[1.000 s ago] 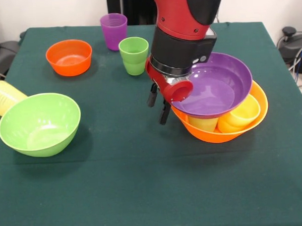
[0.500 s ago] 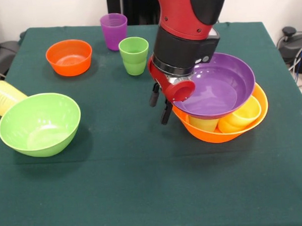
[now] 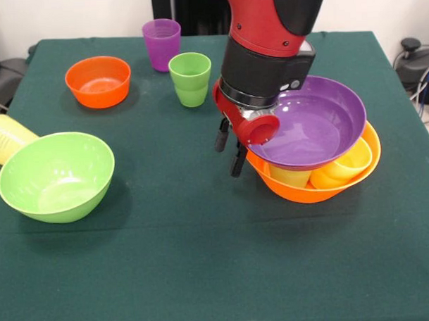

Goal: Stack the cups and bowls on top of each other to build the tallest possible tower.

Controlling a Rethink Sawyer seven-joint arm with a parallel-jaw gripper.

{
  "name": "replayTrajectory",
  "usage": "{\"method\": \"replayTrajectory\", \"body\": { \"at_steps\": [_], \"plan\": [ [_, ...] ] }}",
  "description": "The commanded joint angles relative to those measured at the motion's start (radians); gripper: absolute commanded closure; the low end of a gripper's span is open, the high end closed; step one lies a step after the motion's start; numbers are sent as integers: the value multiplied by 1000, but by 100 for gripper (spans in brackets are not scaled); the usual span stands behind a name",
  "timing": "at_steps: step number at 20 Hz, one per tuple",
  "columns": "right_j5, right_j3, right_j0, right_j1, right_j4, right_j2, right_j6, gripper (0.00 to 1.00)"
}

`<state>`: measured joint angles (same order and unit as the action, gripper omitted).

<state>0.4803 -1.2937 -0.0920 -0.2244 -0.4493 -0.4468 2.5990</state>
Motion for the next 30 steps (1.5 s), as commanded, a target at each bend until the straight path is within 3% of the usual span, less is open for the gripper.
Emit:
{"method": "replayTrajectory", "body": {
  "at_steps": [1,30],
  "plan": [
    [31,-22,-36,32,-33,68,200,0],
    [30,-29,-62,43,-81,42,193,0]
  ]
}}
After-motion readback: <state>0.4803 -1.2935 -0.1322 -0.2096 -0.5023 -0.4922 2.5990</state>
